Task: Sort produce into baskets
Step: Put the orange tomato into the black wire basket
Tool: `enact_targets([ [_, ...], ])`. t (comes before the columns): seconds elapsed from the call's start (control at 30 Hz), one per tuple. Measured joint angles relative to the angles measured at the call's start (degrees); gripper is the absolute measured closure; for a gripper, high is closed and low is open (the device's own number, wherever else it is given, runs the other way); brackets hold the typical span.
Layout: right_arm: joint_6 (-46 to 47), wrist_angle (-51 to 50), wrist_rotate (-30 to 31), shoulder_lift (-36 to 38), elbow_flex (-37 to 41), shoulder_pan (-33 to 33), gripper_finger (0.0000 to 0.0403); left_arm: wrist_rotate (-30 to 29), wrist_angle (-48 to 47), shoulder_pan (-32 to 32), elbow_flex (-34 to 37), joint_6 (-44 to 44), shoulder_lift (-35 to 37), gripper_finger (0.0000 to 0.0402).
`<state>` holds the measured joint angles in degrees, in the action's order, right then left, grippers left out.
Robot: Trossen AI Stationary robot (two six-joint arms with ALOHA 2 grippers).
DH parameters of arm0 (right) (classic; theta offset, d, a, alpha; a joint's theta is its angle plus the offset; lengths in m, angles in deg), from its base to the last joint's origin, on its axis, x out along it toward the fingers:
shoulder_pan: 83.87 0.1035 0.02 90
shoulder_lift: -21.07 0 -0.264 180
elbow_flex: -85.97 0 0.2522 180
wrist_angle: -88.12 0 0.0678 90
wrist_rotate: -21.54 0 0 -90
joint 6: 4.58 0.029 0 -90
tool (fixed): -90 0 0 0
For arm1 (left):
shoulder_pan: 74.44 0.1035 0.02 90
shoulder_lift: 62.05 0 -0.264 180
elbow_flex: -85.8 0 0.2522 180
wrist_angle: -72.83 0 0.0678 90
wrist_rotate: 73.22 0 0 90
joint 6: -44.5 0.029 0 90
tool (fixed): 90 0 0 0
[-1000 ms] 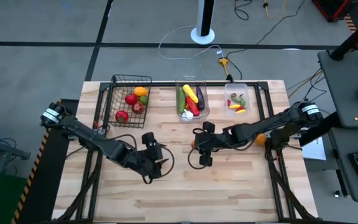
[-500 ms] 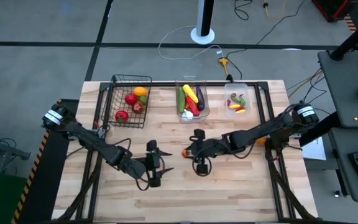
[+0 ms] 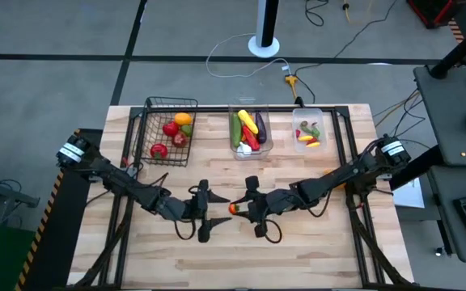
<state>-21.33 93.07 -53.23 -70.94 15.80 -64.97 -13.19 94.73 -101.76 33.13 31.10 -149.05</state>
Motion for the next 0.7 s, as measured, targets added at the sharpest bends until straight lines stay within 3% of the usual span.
enact_targets([
  [0.3, -6.74, 4.53, 1.74, 0.0, 0.0, 0.36, 0.0271, 2.27, 2.74, 0.99, 0.09, 1.38, -0.02, 0.015],
  [0.7, -8.79, 5.74, 1.86, 0.01, -0.02, 0.34, 0.0271, 4.02, 5.19, 3.52, 0.08, 0.47, -0.02, 0.0163],
])
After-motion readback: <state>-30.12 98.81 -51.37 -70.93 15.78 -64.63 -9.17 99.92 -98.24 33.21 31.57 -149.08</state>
